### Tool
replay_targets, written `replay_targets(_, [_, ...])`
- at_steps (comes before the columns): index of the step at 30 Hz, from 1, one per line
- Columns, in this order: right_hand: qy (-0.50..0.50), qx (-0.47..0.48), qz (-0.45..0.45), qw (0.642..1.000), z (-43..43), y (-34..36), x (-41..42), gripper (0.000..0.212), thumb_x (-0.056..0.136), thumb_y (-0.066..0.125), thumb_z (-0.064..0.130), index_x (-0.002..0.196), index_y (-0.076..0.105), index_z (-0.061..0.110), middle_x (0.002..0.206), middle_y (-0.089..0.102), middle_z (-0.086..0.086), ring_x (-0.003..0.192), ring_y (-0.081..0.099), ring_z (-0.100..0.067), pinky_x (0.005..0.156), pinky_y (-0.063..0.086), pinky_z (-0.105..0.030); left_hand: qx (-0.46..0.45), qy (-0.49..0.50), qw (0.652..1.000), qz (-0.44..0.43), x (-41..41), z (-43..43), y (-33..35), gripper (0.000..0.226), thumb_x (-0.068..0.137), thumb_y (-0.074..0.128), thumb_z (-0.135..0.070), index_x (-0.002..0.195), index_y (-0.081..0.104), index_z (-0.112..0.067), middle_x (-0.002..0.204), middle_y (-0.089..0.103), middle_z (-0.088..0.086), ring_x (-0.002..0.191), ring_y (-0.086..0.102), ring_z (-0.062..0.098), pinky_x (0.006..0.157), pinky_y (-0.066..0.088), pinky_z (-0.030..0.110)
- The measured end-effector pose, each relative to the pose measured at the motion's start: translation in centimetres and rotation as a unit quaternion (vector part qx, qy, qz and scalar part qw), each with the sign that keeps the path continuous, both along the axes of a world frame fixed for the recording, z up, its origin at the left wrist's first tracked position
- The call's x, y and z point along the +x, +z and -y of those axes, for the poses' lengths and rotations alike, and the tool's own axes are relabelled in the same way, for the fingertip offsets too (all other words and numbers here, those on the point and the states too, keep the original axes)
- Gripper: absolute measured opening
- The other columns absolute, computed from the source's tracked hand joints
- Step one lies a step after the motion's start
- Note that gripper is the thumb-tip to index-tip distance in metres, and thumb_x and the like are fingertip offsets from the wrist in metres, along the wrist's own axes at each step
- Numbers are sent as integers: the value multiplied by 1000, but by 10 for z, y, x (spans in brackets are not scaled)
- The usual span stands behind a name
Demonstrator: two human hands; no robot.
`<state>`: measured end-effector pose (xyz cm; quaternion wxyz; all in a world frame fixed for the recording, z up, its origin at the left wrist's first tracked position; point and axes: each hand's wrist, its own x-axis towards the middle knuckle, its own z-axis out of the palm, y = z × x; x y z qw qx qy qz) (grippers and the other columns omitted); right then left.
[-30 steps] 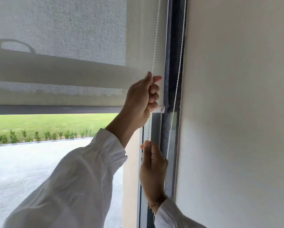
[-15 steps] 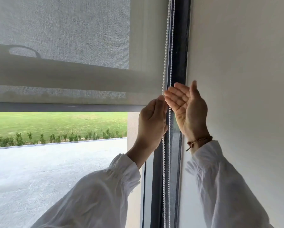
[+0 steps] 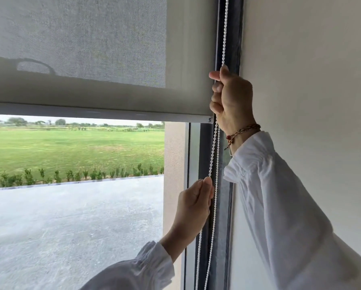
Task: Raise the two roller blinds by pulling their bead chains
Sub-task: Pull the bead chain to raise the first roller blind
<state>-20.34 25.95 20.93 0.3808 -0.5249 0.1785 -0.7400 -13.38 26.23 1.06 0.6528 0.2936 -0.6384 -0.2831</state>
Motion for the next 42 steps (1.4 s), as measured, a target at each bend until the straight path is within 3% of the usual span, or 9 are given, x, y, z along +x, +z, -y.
replay_targets(4, [-57,-29,18,998,7,-4,10,34,95,44,23,66,57,13,48,34,4,30,24,-4,33,18,-16,12,2,1000,-14,3,0,1,46,95,40,-31,50,37,-25,42,29,-10,37,21,7,41,19,21])
replay_targets(9, [-106,-89,32,990,7,-6,14,37,92,49,24,56,56,20,32,34,13,35,27,-5,44,22,-25,31,-37,997,-54,5,-5,6,44,97,37,-22,53,34,-18,38,29,-10,33,20,3,36,20,17])
replay_targets(14, [-47,-112,79,989,-8,-11,5,37,94,47,19,58,53,14,38,26,11,34,19,-7,36,19,-15,28,-46,998,-44,5,-8,7,45,97,37,-22,52,35,-20,37,28,-11,33,20,2,36,19,15])
replay_targets(21, [-4,-117,91,989,-19,-23,2,36,95,46,17,60,51,12,36,26,13,33,16,-5,36,16,-12,40,-67,996,-42,2,-9,-1,48,96,38,-23,48,39,-25,38,28,-10,33,19,4,34,18,16])
replay_targets(34, [-49,-126,77,988,-14,-50,-6,35,95,47,18,60,53,15,36,25,13,34,16,-5,38,17,-13,46,-40,998,-11,0,-4,-22,45,95,40,-24,50,40,-24,39,29,-11,34,21,2,37,19,15])
replay_targets(42, [-145,-179,68,971,-17,-49,-9,32,87,49,30,57,56,24,36,33,13,39,24,-7,49,22,-24,32,-50,998,6,-8,-9,-18,43,96,39,-24,53,39,-24,40,29,-11,35,21,3,38,19,16])
